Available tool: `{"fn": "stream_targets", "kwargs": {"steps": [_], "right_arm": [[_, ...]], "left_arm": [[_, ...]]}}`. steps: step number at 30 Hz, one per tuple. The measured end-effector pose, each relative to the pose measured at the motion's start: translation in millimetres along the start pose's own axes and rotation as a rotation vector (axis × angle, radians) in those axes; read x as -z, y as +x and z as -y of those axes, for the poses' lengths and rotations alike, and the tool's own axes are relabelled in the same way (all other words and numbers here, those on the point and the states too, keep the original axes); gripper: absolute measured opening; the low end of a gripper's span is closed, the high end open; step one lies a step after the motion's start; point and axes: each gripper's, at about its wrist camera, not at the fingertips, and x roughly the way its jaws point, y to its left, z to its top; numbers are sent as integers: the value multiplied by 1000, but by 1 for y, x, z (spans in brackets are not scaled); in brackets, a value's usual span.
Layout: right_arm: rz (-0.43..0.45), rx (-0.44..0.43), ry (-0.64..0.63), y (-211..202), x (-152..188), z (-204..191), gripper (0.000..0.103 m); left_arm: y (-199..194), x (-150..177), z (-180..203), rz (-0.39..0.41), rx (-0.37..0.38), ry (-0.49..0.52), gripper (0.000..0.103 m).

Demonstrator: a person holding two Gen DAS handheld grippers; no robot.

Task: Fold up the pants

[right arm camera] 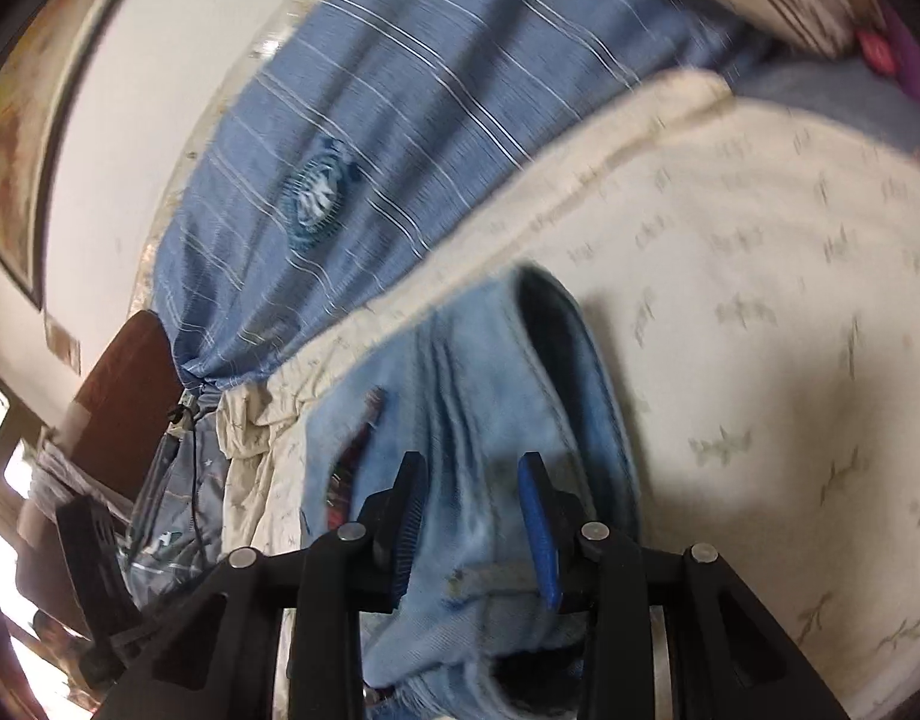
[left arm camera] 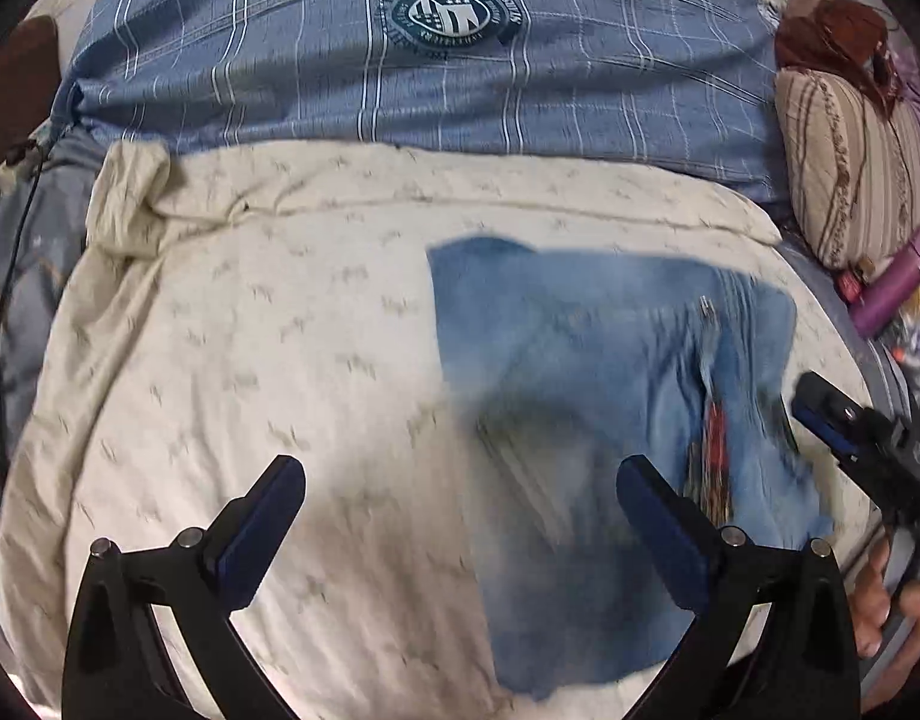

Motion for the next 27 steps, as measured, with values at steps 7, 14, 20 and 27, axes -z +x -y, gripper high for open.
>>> {"fn": "stream_targets", "kwargs": {"steps": [7,14,20,27], "right_arm": [[38,-34,-48,14,-22,-23,35],[-57,16,10,54,-36,-14,36],[-90,7,34,64,-29,-3,36],[-80,-6,21,57,-23,-2,36]], "left_arm": [[35,-46,10,-28,-75,48,103],[63,-49,15,-71,-60,54,103],[73,-46,9,-107,-7,7,103],[45,-31,11,-93,-27,10,103]]}}
